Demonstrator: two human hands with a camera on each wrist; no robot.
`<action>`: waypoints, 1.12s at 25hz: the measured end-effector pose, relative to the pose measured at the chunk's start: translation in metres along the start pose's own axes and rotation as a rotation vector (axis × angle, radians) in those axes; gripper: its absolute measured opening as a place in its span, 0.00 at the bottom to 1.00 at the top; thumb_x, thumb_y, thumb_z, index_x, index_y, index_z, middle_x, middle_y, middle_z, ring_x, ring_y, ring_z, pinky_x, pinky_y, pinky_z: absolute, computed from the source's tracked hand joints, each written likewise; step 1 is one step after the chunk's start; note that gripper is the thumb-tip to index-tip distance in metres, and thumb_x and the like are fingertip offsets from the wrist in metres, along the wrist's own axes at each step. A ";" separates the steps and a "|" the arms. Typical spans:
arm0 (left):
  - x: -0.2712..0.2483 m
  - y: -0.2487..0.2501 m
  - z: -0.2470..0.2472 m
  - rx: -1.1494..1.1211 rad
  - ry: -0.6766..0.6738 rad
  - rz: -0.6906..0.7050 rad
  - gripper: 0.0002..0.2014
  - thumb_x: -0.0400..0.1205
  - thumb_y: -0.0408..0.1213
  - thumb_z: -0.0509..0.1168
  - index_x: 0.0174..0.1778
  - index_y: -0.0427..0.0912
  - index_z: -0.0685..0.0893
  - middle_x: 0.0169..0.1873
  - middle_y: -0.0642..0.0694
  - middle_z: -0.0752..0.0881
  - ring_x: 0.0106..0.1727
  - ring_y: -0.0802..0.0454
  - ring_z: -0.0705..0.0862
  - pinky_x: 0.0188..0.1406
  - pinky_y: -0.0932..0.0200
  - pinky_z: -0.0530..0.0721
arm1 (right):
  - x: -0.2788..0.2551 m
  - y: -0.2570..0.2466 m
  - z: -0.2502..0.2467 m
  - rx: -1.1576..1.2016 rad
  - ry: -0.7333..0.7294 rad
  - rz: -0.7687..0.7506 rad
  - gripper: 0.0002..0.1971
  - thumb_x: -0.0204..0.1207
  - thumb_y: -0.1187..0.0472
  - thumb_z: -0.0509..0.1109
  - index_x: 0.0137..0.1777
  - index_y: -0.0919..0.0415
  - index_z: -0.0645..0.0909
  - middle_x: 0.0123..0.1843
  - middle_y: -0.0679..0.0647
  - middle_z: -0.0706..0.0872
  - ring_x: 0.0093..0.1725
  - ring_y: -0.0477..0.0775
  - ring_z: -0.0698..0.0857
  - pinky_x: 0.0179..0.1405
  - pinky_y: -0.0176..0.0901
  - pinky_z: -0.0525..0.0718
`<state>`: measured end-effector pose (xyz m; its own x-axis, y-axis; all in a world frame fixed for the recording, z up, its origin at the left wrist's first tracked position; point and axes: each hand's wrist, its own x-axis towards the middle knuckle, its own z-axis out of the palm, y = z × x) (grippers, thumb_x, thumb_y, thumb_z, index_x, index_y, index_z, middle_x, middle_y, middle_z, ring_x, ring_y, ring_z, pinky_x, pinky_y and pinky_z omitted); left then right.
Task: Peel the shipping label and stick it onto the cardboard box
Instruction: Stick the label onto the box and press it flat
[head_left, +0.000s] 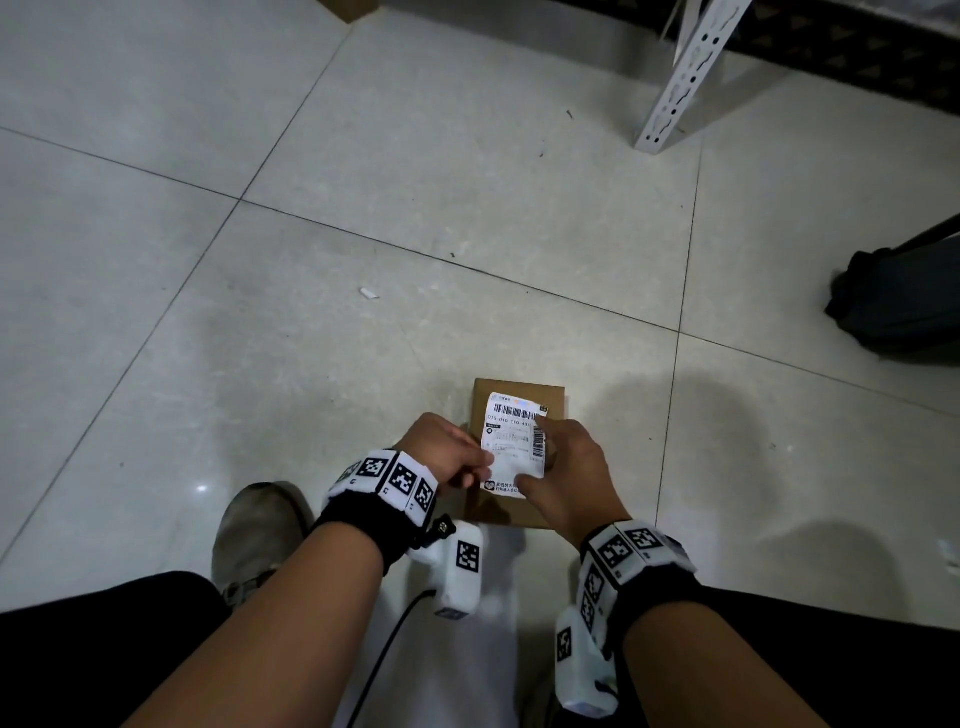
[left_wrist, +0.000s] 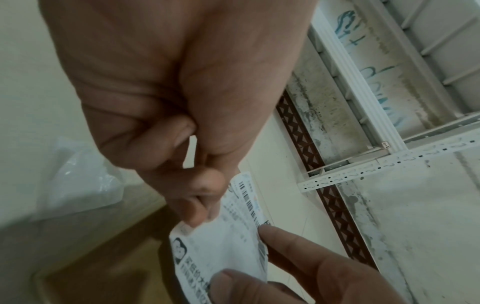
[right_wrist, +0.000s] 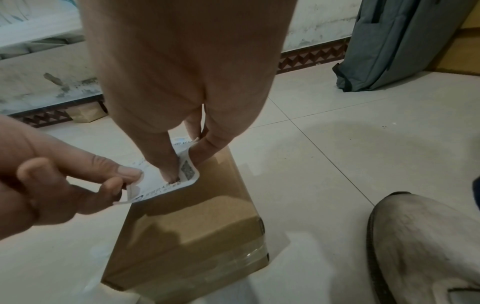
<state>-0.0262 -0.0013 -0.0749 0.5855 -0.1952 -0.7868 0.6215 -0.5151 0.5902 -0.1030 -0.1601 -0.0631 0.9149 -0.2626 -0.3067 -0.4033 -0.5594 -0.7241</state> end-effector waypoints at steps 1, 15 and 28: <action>0.000 -0.001 0.000 0.012 -0.004 -0.013 0.11 0.76 0.32 0.76 0.46 0.25 0.91 0.33 0.32 0.91 0.17 0.54 0.76 0.13 0.72 0.65 | 0.000 0.000 -0.001 -0.013 -0.011 -0.001 0.27 0.61 0.75 0.76 0.64 0.65 0.85 0.57 0.60 0.84 0.60 0.64 0.87 0.64 0.56 0.86; 0.008 -0.004 0.014 0.110 0.033 0.026 0.12 0.81 0.34 0.69 0.38 0.28 0.89 0.23 0.40 0.87 0.14 0.54 0.77 0.16 0.68 0.71 | 0.005 0.007 0.001 -0.012 -0.081 -0.046 0.34 0.63 0.70 0.76 0.73 0.59 0.80 0.68 0.53 0.79 0.62 0.43 0.78 0.54 0.06 0.65; 0.015 -0.006 0.030 0.562 0.118 0.228 0.14 0.85 0.37 0.62 0.59 0.34 0.86 0.57 0.35 0.90 0.57 0.38 0.88 0.48 0.59 0.80 | -0.002 0.002 0.015 -0.273 -0.083 -0.063 0.34 0.74 0.70 0.70 0.81 0.61 0.68 0.78 0.56 0.70 0.64 0.56 0.84 0.54 0.28 0.71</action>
<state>-0.0370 -0.0260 -0.0956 0.7447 -0.2756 -0.6078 0.1232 -0.8383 0.5311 -0.1052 -0.1485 -0.0734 0.9322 -0.1618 -0.3237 -0.3254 -0.7662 -0.5542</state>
